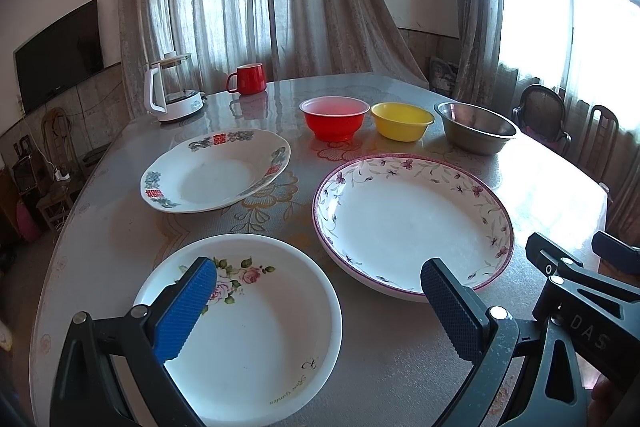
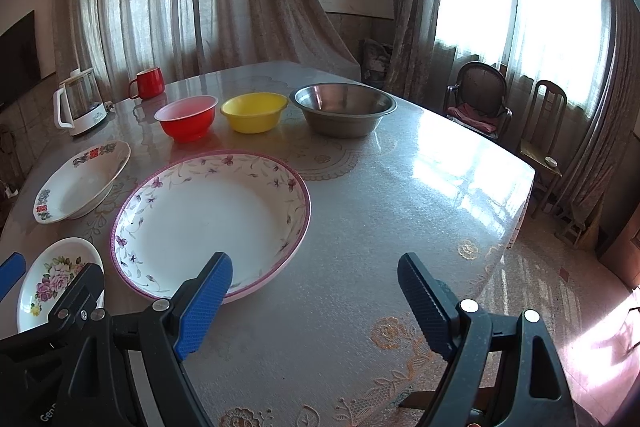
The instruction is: Organize plates and bowls
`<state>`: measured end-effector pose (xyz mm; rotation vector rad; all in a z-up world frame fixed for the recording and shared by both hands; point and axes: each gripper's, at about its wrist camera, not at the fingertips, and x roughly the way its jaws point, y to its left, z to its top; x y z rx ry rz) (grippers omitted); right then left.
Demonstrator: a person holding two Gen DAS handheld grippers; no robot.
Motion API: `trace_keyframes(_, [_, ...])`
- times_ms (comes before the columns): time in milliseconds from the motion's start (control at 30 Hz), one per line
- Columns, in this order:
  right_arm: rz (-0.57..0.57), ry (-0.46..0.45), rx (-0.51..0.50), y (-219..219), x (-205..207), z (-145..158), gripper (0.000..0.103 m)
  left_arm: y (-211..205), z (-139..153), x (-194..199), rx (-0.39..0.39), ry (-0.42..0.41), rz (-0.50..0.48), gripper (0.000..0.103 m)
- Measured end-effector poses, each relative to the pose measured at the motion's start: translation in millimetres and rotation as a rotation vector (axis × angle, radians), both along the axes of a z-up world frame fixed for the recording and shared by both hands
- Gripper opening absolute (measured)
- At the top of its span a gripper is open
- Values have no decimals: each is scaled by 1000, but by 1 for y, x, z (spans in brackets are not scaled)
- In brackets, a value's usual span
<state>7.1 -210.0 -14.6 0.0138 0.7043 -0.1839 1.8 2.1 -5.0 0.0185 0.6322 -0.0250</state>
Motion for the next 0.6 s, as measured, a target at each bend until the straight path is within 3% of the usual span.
trace_keyframes(200, [93,16,97,-18,9,-4,86,4,4,7,-111,55,-136,103])
trace_keyframes(433, [243,102,358,-60,40,-9,90,-8,9,10,-59,58,-184,103])
trace_keyframes(600, [336,172,351,-74,81,-5,91,-12,10,17,-126,82,-293,103])
